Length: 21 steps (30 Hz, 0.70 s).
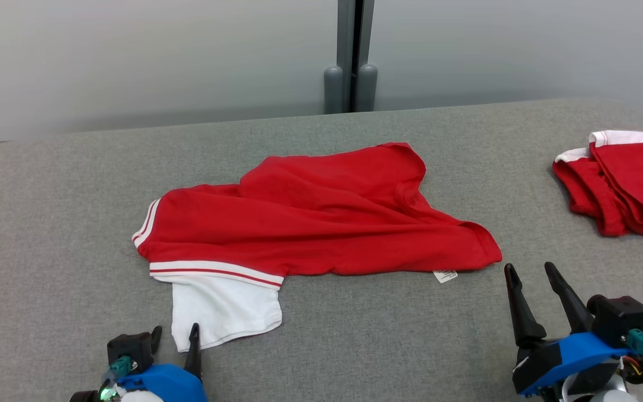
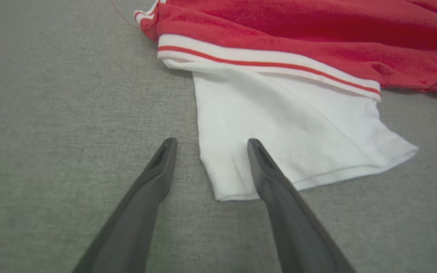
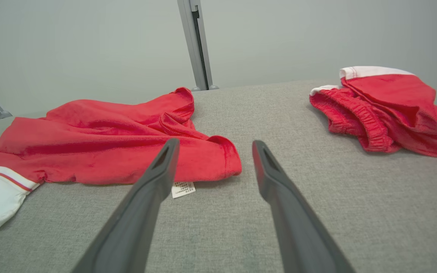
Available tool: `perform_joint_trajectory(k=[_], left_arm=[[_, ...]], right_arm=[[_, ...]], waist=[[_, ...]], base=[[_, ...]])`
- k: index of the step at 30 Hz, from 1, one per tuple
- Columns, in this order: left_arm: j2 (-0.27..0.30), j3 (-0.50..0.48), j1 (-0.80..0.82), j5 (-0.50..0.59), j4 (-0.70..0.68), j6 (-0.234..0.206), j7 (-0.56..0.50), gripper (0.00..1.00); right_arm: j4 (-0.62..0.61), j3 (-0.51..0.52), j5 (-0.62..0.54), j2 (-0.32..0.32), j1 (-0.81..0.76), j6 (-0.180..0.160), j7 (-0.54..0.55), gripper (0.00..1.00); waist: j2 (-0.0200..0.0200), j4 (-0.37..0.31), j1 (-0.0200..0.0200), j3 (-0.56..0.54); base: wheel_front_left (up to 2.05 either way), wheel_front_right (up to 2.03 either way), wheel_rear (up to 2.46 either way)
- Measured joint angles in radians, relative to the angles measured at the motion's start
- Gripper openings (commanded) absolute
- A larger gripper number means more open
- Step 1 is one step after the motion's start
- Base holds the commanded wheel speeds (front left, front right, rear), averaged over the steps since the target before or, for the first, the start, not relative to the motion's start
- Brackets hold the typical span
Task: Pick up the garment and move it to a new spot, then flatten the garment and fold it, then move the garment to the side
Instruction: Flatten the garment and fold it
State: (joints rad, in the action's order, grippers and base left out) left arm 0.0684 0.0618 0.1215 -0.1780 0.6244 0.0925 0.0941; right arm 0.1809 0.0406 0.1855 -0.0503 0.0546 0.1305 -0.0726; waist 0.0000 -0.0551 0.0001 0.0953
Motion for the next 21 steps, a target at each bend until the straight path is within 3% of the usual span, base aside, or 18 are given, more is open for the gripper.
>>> perform_joint_trajectory(k=[3,4,5,10,18,21], left_arm=[[0.006,-0.006,0.034,-0.006,0.051,-0.012,-0.015,1.0],[0.008,-0.006,0.046,-0.007,0.068,-0.013,-0.025,0.8],[0.009,-0.005,0.056,-0.01,0.079,-0.012,-0.031,0.0],[0.009,-0.009,0.074,-0.053,0.1,0.006,-0.021,0.0],[0.03,-0.097,0.036,-0.106,0.047,-0.055,0.085,0.0],[0.036,-0.107,0.026,-0.113,0.032,-0.058,0.093,0.0]], right_arm=[[0.005,-0.001,0.002,0.0,0.005,0.0,-0.005,1.0],[0.007,-0.002,0.002,0.0,0.005,0.0,-0.007,1.0],[0.009,-0.002,0.002,0.0,0.007,0.0,-0.008,1.0],[0.022,0.003,0.007,0.0,0.012,0.0,-0.011,1.0],[0.087,0.017,-0.011,0.0,0.022,0.0,0.077,1.0],[0.112,0.018,-0.013,0.0,0.03,0.0,0.099,1.0]], waist=[[0.0,-0.008,0.0,0.011],[0.0,-0.01,0.0,0.014],[0.0,-0.012,0.0,0.016],[0.0,-0.009,0.0,0.02],[0.0,0.031,0.0,0.022],[0.0,0.052,0.0,0.023]], base=[[0.0,0.0,0.0],[0.0,0.0,0.0],[0.0,0.0,0.0],[0.0,0.0,0.0],[0.0,0.0,0.0],[0.0,0.0,0.0]])
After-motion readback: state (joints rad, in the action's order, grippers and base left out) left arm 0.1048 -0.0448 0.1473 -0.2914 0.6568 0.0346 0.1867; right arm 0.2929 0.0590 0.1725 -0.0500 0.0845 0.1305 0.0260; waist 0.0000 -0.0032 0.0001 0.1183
